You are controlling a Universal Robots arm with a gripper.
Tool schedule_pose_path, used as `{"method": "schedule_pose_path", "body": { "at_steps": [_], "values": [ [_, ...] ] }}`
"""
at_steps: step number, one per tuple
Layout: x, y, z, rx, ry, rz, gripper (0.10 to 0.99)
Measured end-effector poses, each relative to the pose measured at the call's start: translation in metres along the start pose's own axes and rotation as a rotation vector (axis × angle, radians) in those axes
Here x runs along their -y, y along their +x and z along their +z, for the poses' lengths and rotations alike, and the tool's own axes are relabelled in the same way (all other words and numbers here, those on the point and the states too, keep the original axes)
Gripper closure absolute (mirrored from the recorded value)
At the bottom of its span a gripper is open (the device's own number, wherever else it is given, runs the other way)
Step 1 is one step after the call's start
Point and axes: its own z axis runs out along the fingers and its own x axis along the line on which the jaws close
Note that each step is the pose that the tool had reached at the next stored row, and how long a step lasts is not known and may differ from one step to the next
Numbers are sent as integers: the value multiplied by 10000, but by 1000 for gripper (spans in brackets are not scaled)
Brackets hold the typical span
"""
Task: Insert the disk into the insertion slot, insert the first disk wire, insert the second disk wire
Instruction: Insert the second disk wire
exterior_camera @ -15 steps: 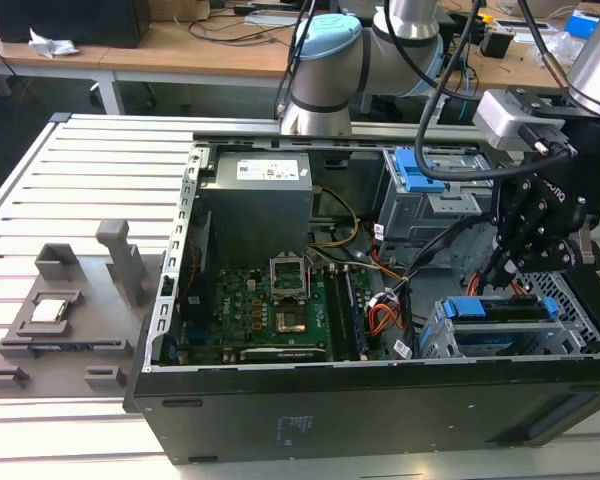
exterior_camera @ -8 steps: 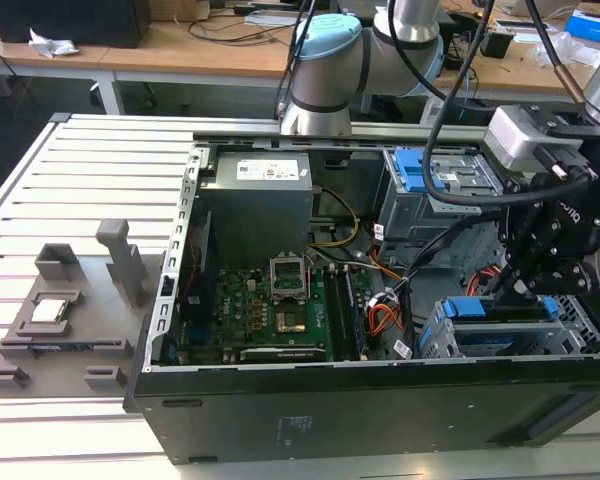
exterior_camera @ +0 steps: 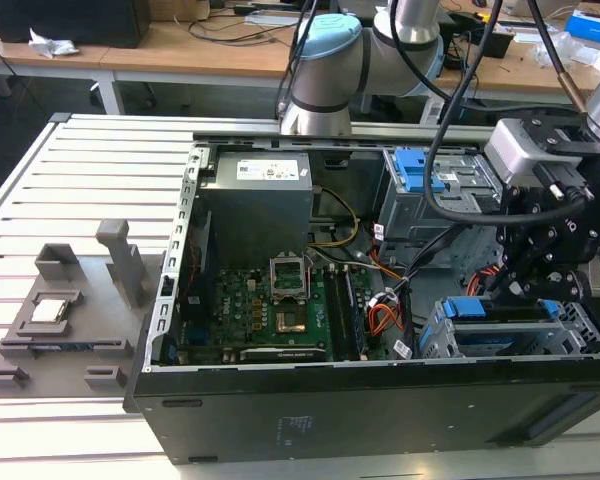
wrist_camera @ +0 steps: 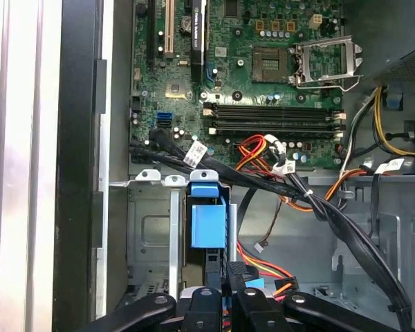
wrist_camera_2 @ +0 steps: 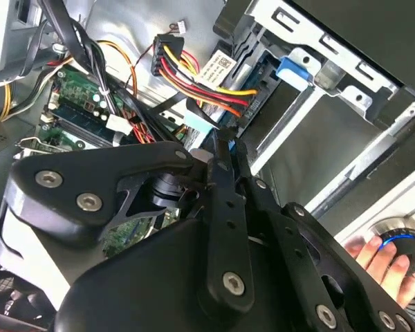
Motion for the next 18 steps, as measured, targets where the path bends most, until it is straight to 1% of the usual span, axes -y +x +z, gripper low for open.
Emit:
{"method": "schedule_pose_path", "body": {
  "at_steps": [5,14,18],
  "values": [
    [34,1,14,1,0,0,929],
    [33,0,-17,-3,-2,-69,929],
    [33,3,-17,7,-2,-77,929]
  ]
}}
